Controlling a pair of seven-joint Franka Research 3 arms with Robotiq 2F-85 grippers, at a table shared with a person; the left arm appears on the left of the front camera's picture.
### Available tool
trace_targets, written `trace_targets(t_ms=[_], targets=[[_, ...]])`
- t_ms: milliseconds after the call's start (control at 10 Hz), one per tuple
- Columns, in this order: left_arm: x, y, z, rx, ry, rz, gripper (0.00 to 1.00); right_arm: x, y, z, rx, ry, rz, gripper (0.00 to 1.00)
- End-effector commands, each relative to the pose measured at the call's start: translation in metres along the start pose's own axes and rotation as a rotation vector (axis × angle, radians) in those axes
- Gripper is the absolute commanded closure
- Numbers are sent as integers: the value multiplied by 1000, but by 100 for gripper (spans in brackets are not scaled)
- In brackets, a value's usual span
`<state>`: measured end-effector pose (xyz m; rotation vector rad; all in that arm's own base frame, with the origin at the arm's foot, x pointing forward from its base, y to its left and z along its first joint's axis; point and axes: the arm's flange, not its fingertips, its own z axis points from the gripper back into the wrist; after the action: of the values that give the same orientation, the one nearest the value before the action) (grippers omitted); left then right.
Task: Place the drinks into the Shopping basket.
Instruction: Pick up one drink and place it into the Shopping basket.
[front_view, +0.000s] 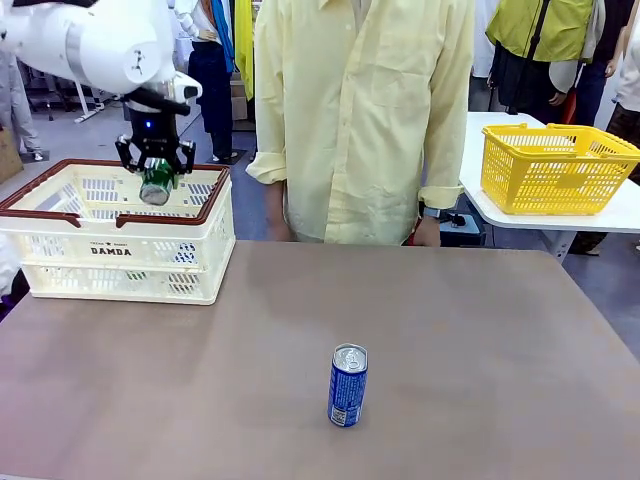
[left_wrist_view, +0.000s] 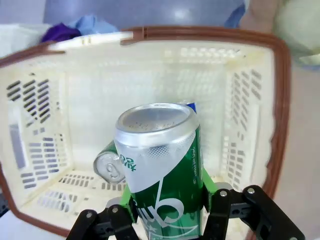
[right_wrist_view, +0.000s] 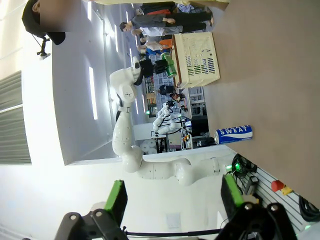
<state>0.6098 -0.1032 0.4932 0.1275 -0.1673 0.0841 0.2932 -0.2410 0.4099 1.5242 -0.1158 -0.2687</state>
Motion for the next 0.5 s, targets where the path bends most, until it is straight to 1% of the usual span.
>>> trace_targets(t_ms=[0, 200, 300, 400], targets=[[-7, 7, -29, -11, 63, 15, 100, -2, 4, -1, 4, 1, -12, 0], [-22, 13, -53, -12, 78, 38, 100, -2, 4, -1, 4, 1, -12, 0], [-26, 14, -65, -13, 52, 40, 100, -2, 4, -1, 4, 1, -12, 0], [-23, 16, -81, -22, 48, 44, 100, -2, 4, -1, 4, 1, -12, 0]])
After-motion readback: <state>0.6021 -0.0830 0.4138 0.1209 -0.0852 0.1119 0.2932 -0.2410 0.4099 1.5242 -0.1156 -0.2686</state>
